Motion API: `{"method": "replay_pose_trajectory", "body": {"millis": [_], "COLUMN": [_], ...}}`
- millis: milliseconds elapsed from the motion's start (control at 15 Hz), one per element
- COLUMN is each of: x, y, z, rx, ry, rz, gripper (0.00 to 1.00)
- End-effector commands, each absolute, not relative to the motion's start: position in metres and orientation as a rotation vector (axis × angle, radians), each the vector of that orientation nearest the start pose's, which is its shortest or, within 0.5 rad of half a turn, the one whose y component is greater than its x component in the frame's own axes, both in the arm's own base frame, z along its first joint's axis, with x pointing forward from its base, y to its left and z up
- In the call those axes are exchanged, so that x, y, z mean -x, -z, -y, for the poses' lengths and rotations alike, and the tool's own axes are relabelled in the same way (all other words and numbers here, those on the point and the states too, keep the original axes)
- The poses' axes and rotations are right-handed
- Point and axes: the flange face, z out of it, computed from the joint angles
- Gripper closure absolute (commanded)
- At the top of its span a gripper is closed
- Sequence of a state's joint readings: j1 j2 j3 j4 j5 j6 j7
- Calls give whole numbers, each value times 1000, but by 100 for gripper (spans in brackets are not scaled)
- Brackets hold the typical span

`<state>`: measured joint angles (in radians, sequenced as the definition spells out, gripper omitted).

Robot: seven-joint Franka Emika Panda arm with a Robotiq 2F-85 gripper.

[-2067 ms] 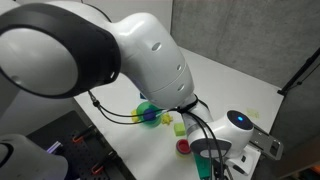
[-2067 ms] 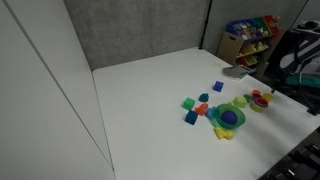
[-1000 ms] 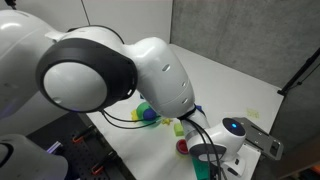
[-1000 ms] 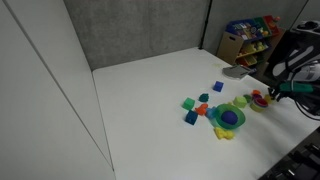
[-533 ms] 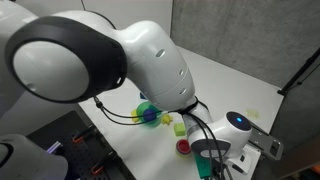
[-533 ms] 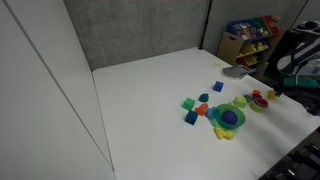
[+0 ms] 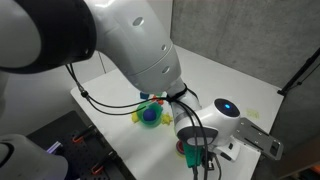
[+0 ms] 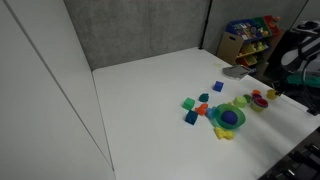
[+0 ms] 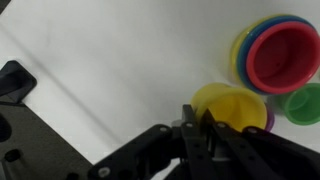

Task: Put the yellow bowl in the pink bowl

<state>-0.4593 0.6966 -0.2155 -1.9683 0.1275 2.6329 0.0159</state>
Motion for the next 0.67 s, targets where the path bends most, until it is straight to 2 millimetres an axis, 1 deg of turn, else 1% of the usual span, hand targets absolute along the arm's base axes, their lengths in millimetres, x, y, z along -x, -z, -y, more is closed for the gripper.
{"method": "replay_pose_trajectory", "body": {"millis": [0, 267, 600], "x": [-467, -475, -475], "y": [-126, -127, -140], "z": [347, 317, 295], "rx": [2989, 3008, 3016], "ry": [-28, 11, 63], "rz": [-1093, -1019, -951], "gripper": [95, 95, 95]}}
